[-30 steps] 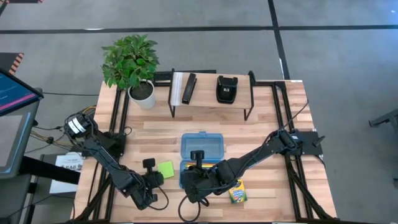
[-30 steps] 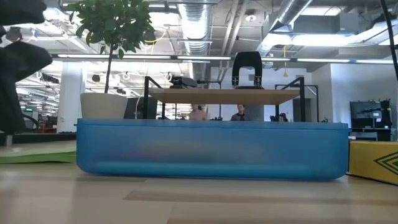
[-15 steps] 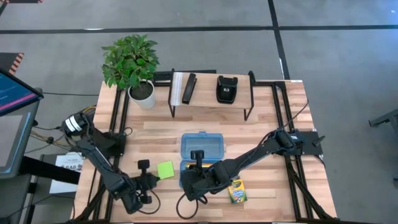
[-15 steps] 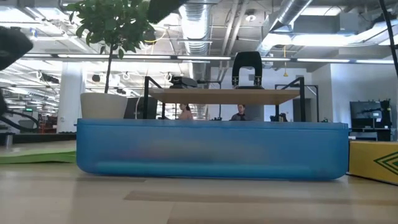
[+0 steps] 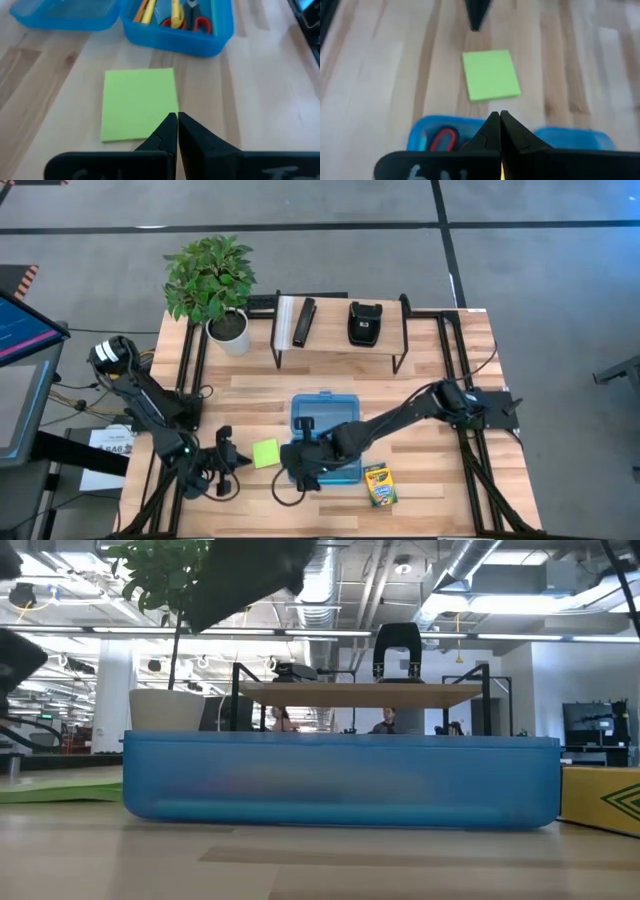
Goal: Pack school essentials
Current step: Put the sticky note into the supply box
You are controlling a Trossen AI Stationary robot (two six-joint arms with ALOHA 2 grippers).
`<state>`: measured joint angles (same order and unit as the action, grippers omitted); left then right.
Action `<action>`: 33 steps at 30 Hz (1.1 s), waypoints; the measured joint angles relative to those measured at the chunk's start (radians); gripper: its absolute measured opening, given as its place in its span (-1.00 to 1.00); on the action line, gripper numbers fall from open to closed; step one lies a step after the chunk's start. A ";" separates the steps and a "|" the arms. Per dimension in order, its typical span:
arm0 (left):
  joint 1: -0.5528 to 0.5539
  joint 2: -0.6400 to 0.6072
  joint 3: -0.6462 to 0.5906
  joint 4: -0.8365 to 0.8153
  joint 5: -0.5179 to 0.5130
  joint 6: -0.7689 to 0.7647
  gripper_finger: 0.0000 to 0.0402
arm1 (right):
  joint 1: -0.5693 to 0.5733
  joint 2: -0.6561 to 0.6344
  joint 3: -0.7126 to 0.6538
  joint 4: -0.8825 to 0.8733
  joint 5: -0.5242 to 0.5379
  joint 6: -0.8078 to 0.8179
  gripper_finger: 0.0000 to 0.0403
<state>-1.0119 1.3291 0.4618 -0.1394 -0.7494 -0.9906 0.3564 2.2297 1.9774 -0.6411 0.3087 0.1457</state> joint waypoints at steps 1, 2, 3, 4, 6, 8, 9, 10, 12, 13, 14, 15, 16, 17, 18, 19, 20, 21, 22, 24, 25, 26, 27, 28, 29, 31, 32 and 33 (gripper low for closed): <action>0.000 -0.001 -0.010 0.003 0.000 -0.015 -1.00 | -0.009 0.001 -0.008 0.025 -0.022 -0.013 -0.95; 0.000 -0.002 -0.018 0.001 0.001 -0.030 -1.00 | -0.018 0.001 -0.012 0.050 -0.045 -0.022 -0.95; 0.000 -0.002 -0.024 -0.001 0.003 -0.046 -1.00 | -0.026 0.001 -0.018 0.083 -0.066 -0.029 -0.95; 0.000 -0.002 -0.026 -0.008 0.003 -0.059 -0.99 | -0.035 0.001 -0.022 0.106 -0.089 -0.030 -0.95; 0.000 -0.002 -0.026 -0.010 0.014 -0.070 -0.96 | -0.049 0.000 -0.025 0.117 -0.125 -0.030 -0.95; 0.000 -0.002 -0.026 -0.012 0.019 -0.069 -0.91 | -0.060 0.001 -0.026 0.125 -0.130 -0.031 -0.95; 0.000 -0.002 -0.026 -0.014 0.020 -0.070 -0.88 | -0.063 0.001 -0.026 0.135 -0.130 -0.031 -0.95; 0.000 -0.002 -0.025 -0.022 0.019 -0.074 -0.85 | -0.064 0.001 -0.026 0.148 -0.130 -0.033 -0.95; 0.000 -0.002 -0.025 -0.045 0.020 -0.090 -0.79 | -0.064 0.001 -0.026 0.169 -0.132 -0.040 -0.95; 0.000 -0.002 -0.025 -0.049 0.020 -0.096 -0.76 | -0.063 0.001 -0.026 0.175 -0.132 -0.044 -0.95; 0.000 -0.002 -0.025 -0.050 0.020 -0.097 -0.73 | -0.062 0.002 -0.026 0.181 -0.132 -0.047 -0.95; 0.000 -0.002 -0.025 -0.051 0.020 -0.098 -0.71 | -0.061 0.010 -0.024 0.195 -0.132 -0.049 -0.95; 0.000 -0.002 -0.025 -0.052 0.020 -0.099 -0.69 | -0.061 0.017 -0.023 0.205 -0.133 -0.049 -0.95; 0.000 -0.002 -0.025 -0.052 0.019 -0.099 -0.67 | -0.059 0.021 -0.025 0.196 -0.136 -0.050 -0.95; 0.000 -0.002 -0.025 -0.050 0.020 -0.099 -0.67 | -0.060 0.028 -0.027 0.193 -0.140 -0.051 -0.95; 0.000 -0.002 -0.025 -0.050 0.020 -0.099 -0.66 | -0.060 0.042 -0.026 0.222 -0.150 -0.052 -0.95; 0.000 -0.001 -0.025 -0.051 0.020 -0.099 -0.66 | -0.060 0.053 -0.024 0.243 -0.161 -0.053 -0.95; 0.000 -0.001 -0.025 -0.051 0.019 -0.099 -0.66 | -0.061 0.060 -0.025 0.238 -0.171 -0.052 -0.95; 0.000 -0.001 -0.025 -0.050 0.020 -0.099 -0.66 | -0.063 0.067 -0.026 0.227 -0.178 -0.052 -0.95; 0.000 -0.001 -0.025 -0.052 0.029 -0.104 -0.66 | -0.069 0.085 -0.026 0.253 -0.191 -0.049 -0.95; 0.000 -0.001 -0.025 -0.053 0.032 -0.106 -0.66 | -0.071 0.088 -0.026 0.243 -0.194 -0.049 -0.95; 0.000 -0.001 -0.025 -0.053 0.036 -0.106 -0.66 | -0.072 0.094 -0.026 0.246 -0.196 -0.045 -0.95; 0.000 -0.001 -0.025 -0.054 0.040 -0.107 -0.66 | -0.076 0.098 -0.025 0.262 -0.201 -0.042 -0.95; 0.000 -0.001 -0.025 -0.056 0.044 -0.109 -0.66 | -0.079 0.100 -0.025 0.260 -0.204 -0.041 -0.95; 0.000 -0.001 -0.025 -0.059 0.045 -0.110 -0.66 | -0.080 0.100 -0.026 0.254 -0.204 -0.041 -0.95; 0.000 -0.001 -0.025 -0.061 0.046 -0.113 -0.66 | -0.081 0.100 -0.026 0.260 -0.204 -0.041 -0.95; 0.000 -0.001 -0.025 -0.064 0.046 -0.115 -0.66 | -0.085 0.099 -0.025 0.262 -0.204 -0.041 -0.95; 0.000 -0.001 -0.025 -0.069 0.046 -0.117 -0.66 | -0.085 0.099 -0.025 0.264 -0.205 -0.040 -0.95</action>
<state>-1.0122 1.3277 0.4366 -0.2081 -0.7033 -1.1076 0.2714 2.3291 1.9522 -0.3775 0.1032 0.1055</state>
